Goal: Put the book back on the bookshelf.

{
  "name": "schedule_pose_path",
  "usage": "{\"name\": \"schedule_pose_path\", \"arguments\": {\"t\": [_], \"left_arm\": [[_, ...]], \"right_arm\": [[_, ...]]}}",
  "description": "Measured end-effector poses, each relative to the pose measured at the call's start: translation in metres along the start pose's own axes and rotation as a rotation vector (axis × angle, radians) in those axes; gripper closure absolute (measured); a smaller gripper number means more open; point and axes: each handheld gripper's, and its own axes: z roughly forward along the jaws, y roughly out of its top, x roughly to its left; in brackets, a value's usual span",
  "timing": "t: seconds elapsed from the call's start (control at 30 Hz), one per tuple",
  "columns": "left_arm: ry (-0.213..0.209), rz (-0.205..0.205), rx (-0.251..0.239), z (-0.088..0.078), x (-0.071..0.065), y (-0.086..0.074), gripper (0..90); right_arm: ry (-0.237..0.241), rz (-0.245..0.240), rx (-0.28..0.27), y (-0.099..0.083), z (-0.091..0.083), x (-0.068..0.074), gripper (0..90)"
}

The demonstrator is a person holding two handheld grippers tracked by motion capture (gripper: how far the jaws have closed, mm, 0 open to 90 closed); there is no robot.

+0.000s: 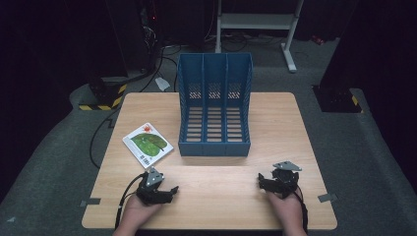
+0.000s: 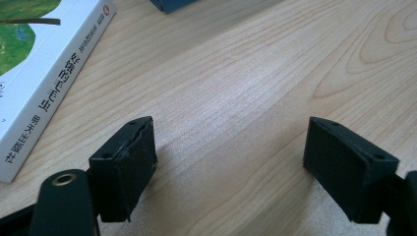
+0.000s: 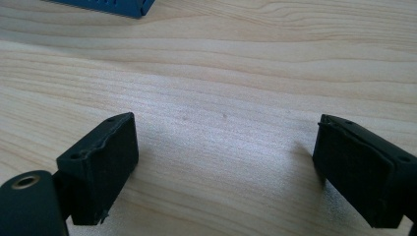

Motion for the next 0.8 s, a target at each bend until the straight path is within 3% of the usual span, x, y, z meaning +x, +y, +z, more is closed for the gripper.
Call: {"name": "schedule_pose_path", "arguments": {"t": [0.4, 0.57, 0.6, 0.63, 0.77, 0.8], "left_arm": [[0.016, 0.008, 0.022, -0.004, 0.000, 0.005, 23.0], [0.017, -0.071, -0.082, -0.020, 0.010, 0.013, 28.5], [0.017, -0.071, -0.082, -0.020, 0.010, 0.013, 29.3], [0.028, -0.110, -0.106, -0.023, 0.014, 0.016, 29.6], [0.059, -0.135, -0.115, -0.030, 0.023, 0.030, 31.1], [0.077, -0.124, -0.105, -0.032, 0.026, 0.036, 31.1]], "right_arm": [[0.002, -0.001, 0.000, 0.000, 0.000, 0.000, 9.6], [0.002, -0.001, 0.000, 0.000, 0.000, 0.000, 9.6], [0.002, -0.001, 0.000, 0.000, 0.000, 0.000, 9.6], [0.003, -0.004, -0.001, 0.000, 0.000, 0.000, 9.7], [0.010, -0.005, 0.000, 0.000, 0.000, 0.000, 9.7], [0.011, -0.006, 0.000, 0.000, 0.000, 0.000, 9.7]]}}
